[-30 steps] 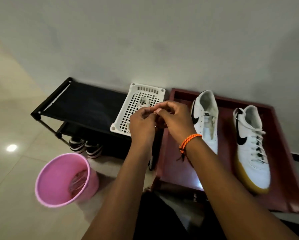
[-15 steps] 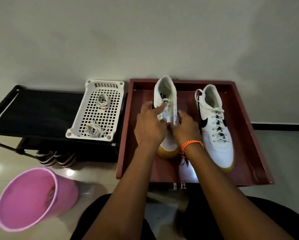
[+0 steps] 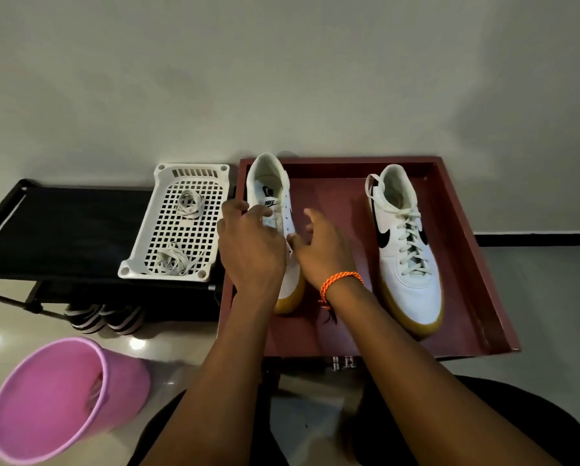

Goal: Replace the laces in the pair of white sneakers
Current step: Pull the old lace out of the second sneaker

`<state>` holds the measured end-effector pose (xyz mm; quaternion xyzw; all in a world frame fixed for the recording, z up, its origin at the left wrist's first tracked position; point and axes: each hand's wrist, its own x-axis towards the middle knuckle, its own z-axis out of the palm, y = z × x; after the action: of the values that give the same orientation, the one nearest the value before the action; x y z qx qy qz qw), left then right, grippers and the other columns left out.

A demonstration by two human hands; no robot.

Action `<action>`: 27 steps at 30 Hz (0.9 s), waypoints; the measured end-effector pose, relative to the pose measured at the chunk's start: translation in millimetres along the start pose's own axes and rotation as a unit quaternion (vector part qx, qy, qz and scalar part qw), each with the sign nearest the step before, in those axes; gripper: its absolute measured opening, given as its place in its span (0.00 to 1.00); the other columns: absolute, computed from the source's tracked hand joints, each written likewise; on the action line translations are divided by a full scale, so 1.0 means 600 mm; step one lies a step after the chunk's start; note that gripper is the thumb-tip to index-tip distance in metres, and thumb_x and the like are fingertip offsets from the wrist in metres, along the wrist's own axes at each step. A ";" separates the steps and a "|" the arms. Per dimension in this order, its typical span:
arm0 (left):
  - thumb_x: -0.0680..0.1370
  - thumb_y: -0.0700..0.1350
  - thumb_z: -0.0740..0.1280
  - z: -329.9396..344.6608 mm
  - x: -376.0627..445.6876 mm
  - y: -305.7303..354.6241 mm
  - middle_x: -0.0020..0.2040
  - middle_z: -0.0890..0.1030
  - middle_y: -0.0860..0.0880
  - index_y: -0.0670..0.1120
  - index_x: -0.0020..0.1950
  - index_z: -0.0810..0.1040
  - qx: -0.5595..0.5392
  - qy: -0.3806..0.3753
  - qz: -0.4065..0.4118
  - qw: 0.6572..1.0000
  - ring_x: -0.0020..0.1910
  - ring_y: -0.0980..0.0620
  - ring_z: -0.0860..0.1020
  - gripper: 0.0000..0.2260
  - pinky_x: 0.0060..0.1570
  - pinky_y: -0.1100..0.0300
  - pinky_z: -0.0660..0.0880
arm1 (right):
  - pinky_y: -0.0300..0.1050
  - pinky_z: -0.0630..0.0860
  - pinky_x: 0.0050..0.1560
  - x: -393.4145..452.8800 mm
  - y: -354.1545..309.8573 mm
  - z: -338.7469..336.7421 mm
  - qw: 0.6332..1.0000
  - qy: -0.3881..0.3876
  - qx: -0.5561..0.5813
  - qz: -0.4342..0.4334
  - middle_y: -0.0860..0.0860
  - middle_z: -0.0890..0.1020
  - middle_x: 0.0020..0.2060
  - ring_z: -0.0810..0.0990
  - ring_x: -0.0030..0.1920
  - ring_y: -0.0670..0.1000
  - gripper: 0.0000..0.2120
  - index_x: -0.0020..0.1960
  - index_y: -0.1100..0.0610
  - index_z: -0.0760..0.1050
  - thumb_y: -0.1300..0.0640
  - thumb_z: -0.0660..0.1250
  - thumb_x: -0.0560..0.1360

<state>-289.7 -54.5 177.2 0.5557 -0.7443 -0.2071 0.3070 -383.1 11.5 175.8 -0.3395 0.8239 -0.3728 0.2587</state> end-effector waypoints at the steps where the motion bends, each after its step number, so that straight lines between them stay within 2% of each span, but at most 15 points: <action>1: 0.76 0.38 0.70 0.008 -0.003 0.013 0.64 0.76 0.47 0.50 0.60 0.87 -0.010 0.014 0.020 1.000 0.60 0.45 0.78 0.15 0.54 0.47 0.79 | 0.55 0.78 0.65 0.001 0.006 -0.018 1.000 0.024 0.002 -0.007 0.52 0.82 0.66 0.81 0.64 0.55 0.25 0.76 0.50 0.72 0.50 0.70 0.80; 3: 0.76 0.39 0.69 0.032 -0.012 0.048 0.61 0.78 0.49 0.52 0.56 0.87 -0.053 -0.003 0.057 0.997 0.59 0.46 0.78 0.12 0.56 0.48 0.78 | 0.54 0.80 0.62 0.003 0.023 -0.064 0.996 0.079 0.016 -0.035 0.50 0.85 0.57 0.84 0.55 0.51 0.18 0.67 0.52 0.80 0.53 0.72 0.78; 6: 0.76 0.39 0.68 0.072 -0.029 0.092 0.56 0.78 0.51 0.55 0.56 0.85 -0.147 -0.118 0.086 0.978 0.53 0.50 0.80 0.14 0.55 0.50 0.78 | 0.49 0.82 0.54 0.002 0.063 -0.145 0.989 0.136 0.022 -0.050 0.49 0.86 0.48 0.83 0.43 0.47 0.11 0.58 0.53 0.83 0.60 0.72 0.77; 9: 0.78 0.43 0.68 0.109 -0.053 0.123 0.57 0.78 0.52 0.57 0.58 0.82 -0.196 -0.225 0.094 0.950 0.49 0.51 0.82 0.12 0.53 0.47 0.81 | 0.43 0.80 0.45 0.003 0.108 -0.207 0.982 0.183 -0.017 -0.039 0.49 0.84 0.46 0.82 0.41 0.48 0.10 0.52 0.49 0.83 0.62 0.71 0.75; 11: 0.79 0.44 0.69 0.134 -0.066 0.138 0.60 0.78 0.51 0.57 0.63 0.81 -0.181 -0.256 0.091 0.945 0.54 0.49 0.82 0.14 0.57 0.47 0.81 | 0.43 0.78 0.46 0.010 0.145 -0.231 0.978 0.203 -0.054 -0.012 0.50 0.81 0.47 0.80 0.43 0.49 0.10 0.50 0.47 0.80 0.62 0.71 0.74; 12: 0.79 0.44 0.70 0.142 -0.072 0.143 0.63 0.78 0.51 0.56 0.66 0.80 -0.174 -0.267 0.087 0.944 0.57 0.49 0.81 0.16 0.59 0.49 0.80 | 0.46 0.79 0.48 0.013 0.160 -0.240 0.977 0.200 -0.068 0.007 0.50 0.80 0.50 0.80 0.45 0.50 0.11 0.52 0.48 0.79 0.61 0.73 0.74; 14: 0.78 0.45 0.72 0.158 -0.081 0.149 0.66 0.77 0.50 0.56 0.70 0.76 -0.193 -0.276 0.072 0.939 0.61 0.50 0.78 0.20 0.61 0.49 0.79 | 0.50 0.78 0.56 0.020 0.184 -0.253 0.986 0.146 -0.074 0.044 0.50 0.78 0.57 0.81 0.55 0.54 0.17 0.61 0.48 0.76 0.57 0.75 0.74; 16: 0.76 0.47 0.74 0.175 -0.088 0.154 0.68 0.77 0.53 0.58 0.71 0.72 -0.242 -0.282 0.056 0.927 0.65 0.52 0.77 0.25 0.63 0.46 0.79 | 0.42 0.76 0.57 0.027 0.198 -0.261 0.996 0.064 -0.020 0.061 0.47 0.79 0.61 0.79 0.62 0.51 0.24 0.70 0.46 0.73 0.55 0.74 0.76; 18: 0.75 0.47 0.74 0.189 -0.092 0.148 0.75 0.75 0.55 0.60 0.78 0.67 -0.283 -0.297 0.045 0.911 0.73 0.53 0.74 0.33 0.69 0.44 0.77 | 0.32 0.71 0.50 0.028 0.197 -0.257 0.999 0.006 -0.015 0.038 0.39 0.78 0.59 0.79 0.58 0.45 0.25 0.74 0.42 0.70 0.53 0.71 0.79; 20: 0.75 0.48 0.73 0.198 -0.090 0.140 0.78 0.72 0.55 0.61 0.82 0.62 -0.296 -0.313 0.045 0.902 0.77 0.52 0.72 0.37 0.72 0.43 0.74 | 0.36 0.74 0.52 0.029 0.198 -0.250 0.999 -0.001 -0.033 0.013 0.39 0.79 0.62 0.79 0.57 0.44 0.28 0.77 0.39 0.67 0.50 0.70 0.79; 22: 0.74 0.51 0.71 0.199 -0.083 0.131 0.76 0.75 0.56 0.62 0.82 0.64 -0.275 -0.317 0.056 0.906 0.76 0.53 0.73 0.37 0.71 0.43 0.75 | 0.42 0.76 0.57 0.030 0.198 -0.243 1.000 0.004 -0.028 0.004 0.39 0.81 0.65 0.80 0.59 0.45 0.30 0.77 0.36 0.66 0.49 0.70 0.79; 27: 0.71 0.57 0.69 0.190 -0.062 0.095 0.71 0.79 0.55 0.62 0.76 0.73 -0.250 -0.306 0.040 0.918 0.70 0.52 0.78 0.32 0.68 0.44 0.78 | 0.46 0.79 0.60 0.029 0.186 -0.210 1.000 -0.005 -0.020 -0.008 0.43 0.82 0.65 0.82 0.62 0.48 0.31 0.79 0.39 0.65 0.48 0.71 0.79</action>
<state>-400.5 -6.1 123.2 0.3407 -0.7474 -0.5336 0.2015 -520.9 108.8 158.8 -0.3531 0.8273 -0.3561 0.2533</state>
